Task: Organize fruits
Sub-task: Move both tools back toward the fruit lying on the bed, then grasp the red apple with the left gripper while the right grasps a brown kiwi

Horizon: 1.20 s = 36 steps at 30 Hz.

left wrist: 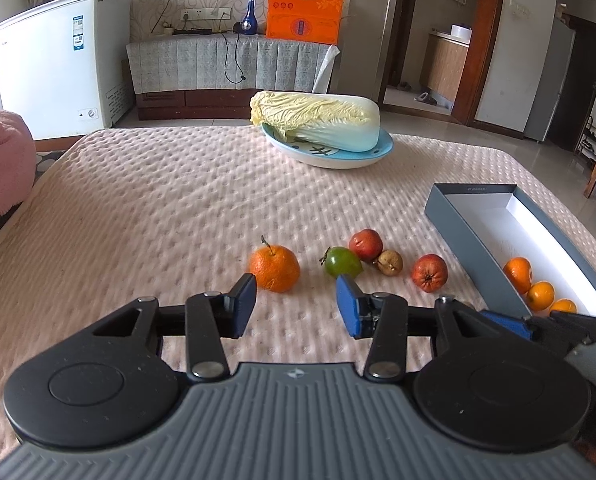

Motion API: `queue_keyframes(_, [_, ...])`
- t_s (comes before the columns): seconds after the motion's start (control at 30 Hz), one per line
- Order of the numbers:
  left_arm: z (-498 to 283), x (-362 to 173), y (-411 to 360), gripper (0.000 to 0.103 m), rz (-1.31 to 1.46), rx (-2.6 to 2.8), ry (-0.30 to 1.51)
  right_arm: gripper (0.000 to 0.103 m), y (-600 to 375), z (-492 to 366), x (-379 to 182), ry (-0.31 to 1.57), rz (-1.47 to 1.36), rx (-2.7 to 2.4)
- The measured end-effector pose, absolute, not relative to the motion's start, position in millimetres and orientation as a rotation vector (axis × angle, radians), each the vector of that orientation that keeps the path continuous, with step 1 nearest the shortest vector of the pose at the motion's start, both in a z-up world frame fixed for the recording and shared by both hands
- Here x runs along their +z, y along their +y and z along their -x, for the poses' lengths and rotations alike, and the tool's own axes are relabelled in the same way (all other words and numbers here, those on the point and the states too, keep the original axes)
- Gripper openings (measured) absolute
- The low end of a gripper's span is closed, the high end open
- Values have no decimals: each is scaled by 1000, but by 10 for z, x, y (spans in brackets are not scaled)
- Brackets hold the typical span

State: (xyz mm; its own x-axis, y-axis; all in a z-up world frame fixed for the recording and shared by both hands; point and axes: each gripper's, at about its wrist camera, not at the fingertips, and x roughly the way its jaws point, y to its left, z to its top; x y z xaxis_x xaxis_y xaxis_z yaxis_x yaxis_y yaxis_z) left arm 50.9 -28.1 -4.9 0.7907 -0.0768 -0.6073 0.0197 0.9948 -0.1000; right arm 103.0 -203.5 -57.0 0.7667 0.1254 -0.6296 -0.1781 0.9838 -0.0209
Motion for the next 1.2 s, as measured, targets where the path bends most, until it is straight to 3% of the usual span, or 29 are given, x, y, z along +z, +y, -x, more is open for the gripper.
queue_keyframes(0.07, [-510, -59, -267, 50, 91, -53, 660, 35, -2017, -1055, -578, 674, 92, 156])
queue_keyframes(0.17, [-517, -70, -255, 50, 94, -57, 662, 26, -1970, -1074, -606, 677, 147, 133])
queue_keyframes(1.2, [-814, -296, -1071, 50, 34, -261, 674, 21, -2456, -530, -169, 670, 124, 352])
